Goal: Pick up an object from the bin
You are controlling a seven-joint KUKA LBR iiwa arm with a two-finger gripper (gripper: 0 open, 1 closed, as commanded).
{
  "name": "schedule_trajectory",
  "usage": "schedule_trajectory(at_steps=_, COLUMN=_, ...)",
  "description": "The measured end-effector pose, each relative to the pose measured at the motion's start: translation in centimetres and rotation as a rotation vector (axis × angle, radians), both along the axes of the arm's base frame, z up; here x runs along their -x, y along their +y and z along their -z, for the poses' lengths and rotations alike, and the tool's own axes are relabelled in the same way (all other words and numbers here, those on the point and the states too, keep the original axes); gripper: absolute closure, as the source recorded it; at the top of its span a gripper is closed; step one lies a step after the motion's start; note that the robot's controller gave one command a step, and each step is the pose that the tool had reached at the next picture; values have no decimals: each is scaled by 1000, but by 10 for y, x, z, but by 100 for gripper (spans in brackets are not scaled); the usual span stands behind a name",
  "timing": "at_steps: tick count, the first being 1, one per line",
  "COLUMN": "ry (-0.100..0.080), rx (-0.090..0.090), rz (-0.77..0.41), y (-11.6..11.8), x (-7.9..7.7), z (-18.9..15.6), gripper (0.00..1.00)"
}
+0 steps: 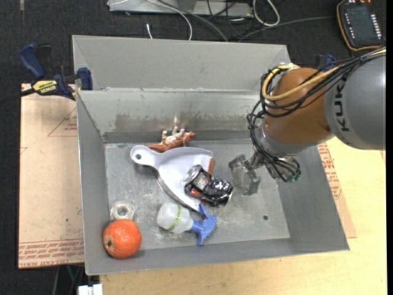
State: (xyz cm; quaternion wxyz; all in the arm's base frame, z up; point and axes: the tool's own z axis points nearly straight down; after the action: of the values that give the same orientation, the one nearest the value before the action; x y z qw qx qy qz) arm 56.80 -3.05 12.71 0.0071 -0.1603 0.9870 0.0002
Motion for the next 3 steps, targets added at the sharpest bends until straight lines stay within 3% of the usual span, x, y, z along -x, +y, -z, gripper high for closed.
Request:
schedule_trajectory(at_steps=1, ry=-8, rx=2, rz=-81, y=-27, x=-43, z=-51, gripper=100)
schedule_trajectory(at_steps=2, ry=9, rx=-7, rz=443, y=17, x=-9, z=7, gripper=100)
schedule_trajectory(at_steps=3, ry=-5, rx=0, rz=-49, y=43, x=-26, z=-16, gripper=0)
